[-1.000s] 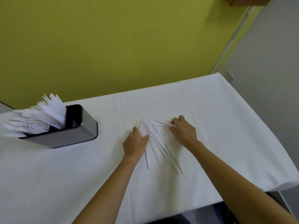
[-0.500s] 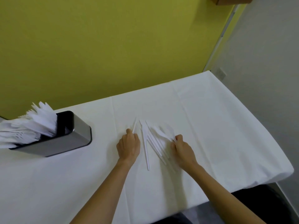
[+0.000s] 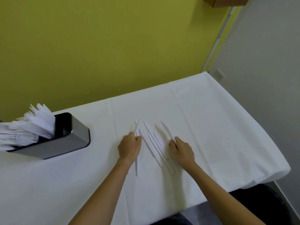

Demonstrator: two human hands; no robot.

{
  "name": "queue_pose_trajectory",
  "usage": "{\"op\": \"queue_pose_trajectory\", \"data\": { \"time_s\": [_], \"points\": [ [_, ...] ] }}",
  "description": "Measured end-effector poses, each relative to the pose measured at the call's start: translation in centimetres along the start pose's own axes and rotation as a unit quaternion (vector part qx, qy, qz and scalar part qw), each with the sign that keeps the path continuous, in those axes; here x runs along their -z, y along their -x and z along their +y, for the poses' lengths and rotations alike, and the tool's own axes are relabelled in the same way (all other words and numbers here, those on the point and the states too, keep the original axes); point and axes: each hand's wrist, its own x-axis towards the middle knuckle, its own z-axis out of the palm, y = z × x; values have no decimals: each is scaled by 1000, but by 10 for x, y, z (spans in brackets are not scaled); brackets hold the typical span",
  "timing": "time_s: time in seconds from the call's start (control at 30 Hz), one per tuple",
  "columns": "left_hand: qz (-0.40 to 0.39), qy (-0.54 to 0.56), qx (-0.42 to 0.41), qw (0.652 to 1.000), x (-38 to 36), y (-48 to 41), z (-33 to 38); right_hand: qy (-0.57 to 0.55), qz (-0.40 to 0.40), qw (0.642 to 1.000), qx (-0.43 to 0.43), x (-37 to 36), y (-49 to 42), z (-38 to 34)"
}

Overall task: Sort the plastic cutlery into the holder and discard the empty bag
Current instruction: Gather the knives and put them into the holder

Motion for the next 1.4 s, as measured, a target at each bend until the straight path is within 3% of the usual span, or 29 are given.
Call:
{"op": "queue_pose_trajectory", "data": {
  "time_s": [0.13, 0.23, 0.33, 0.4, 0.57, 0.7, 0.9, 1.13, 1.27, 1.4],
  "points": [
    [-25, 223, 95, 970, 12, 1, 0, -73, 0, 997, -10, 2, -4, 1],
    [-68, 376, 131, 915, 24, 0, 4, -135, -12, 991, 14, 5, 1, -10],
    [-122, 511, 133, 840, 37, 0, 5, -178, -24, 983, 43, 3, 4, -27],
    [-157, 540, 100, 821, 42, 3, 7, -201, -61, 976, 53, 1, 7, -39],
    [-166, 430, 8, 888, 48, 8, 14, -347, -230, 909, -4, 4, 19, -63],
    [-146, 332, -14, 932, 50, 9, 17, -331, -251, 910, -16, 1, 23, -63],
    [-173, 403, -3, 899, 50, 8, 21, -356, -251, 900, 7, 2, 27, -59],
    [-107, 477, 9, 872, 60, 3, 28, -356, -282, 890, 37, 11, 29, -56],
    [-6, 451, -73, 889, 67, 0, 32, -290, -303, 905, 74, 21, 30, -57],
    [37, 389, -138, 910, 66, -1, 38, -282, -346, 890, 97, 30, 28, -59]
  ]
}}
